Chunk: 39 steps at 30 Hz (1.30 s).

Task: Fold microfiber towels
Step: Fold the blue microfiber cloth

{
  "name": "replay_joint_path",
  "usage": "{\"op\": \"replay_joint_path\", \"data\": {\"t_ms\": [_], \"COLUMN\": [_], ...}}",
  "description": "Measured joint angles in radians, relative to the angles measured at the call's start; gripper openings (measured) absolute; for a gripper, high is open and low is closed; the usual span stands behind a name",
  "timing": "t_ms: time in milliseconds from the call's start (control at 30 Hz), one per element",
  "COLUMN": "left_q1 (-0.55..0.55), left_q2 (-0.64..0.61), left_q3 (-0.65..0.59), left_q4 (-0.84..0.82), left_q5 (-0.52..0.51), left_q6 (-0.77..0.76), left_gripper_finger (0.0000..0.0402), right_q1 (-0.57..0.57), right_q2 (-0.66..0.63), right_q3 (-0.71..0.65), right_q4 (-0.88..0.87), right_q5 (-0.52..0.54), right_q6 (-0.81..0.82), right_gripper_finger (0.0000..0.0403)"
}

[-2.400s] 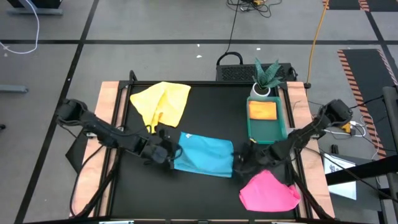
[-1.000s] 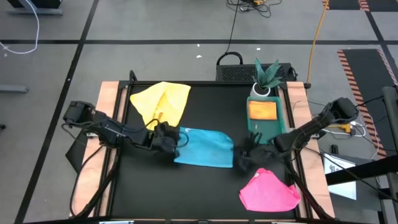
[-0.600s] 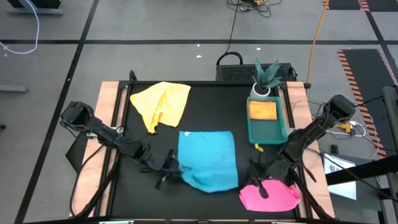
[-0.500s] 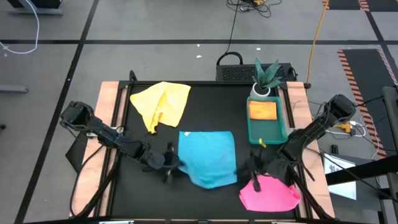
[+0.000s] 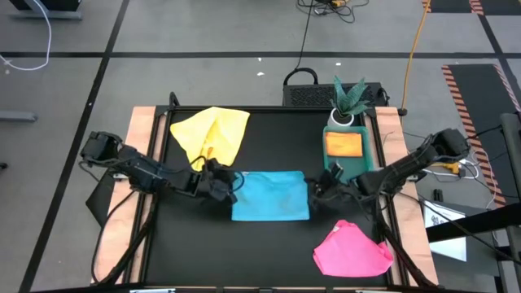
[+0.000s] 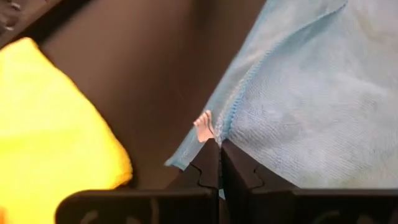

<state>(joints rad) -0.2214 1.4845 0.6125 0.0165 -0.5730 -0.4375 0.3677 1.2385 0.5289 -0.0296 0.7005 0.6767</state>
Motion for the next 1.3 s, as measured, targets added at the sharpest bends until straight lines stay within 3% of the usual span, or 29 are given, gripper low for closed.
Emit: {"op": "replay_joint_path", "data": {"t_ms": [200, 567, 867, 1133, 1300], "left_q1": [0.003, 0.078, 0.141, 0.168, 0.183], "left_q2": [0.0, 0.048, 0.126, 0.094, 0.056], "left_q3": [0.0, 0.0, 0.001, 0.0, 0.0], "left_q4": [0.015, 0.017, 0.107, 0.103, 0.118], "left_q5": [0.103, 0.106, 0.114, 0.128, 0.043], "left_q6": [0.043, 0.1, 0.204, 0.209, 0.112], "left_gripper_finger": [0.0016, 0.0017, 0.0012, 0.0108, 0.0144], "right_q1": [-0.015, -0.024, -0.081, -0.086, -0.091], "right_q2": [0.0, 0.0, 0.0, -0.001, 0.0], "right_q3": [0.0, 0.0, -0.073, -0.138, -0.114], "right_q4": [0.001, -0.156, -0.077, 0.135, 0.236], "right_q5": [-0.048, -0.018, -0.048, -0.078, -0.178], "right_q6": [-0.007, 0.132, 0.134, 0.006, -0.073], "right_gripper_finger": [0.0, 0.0, 0.0, 0.0, 0.0]}}
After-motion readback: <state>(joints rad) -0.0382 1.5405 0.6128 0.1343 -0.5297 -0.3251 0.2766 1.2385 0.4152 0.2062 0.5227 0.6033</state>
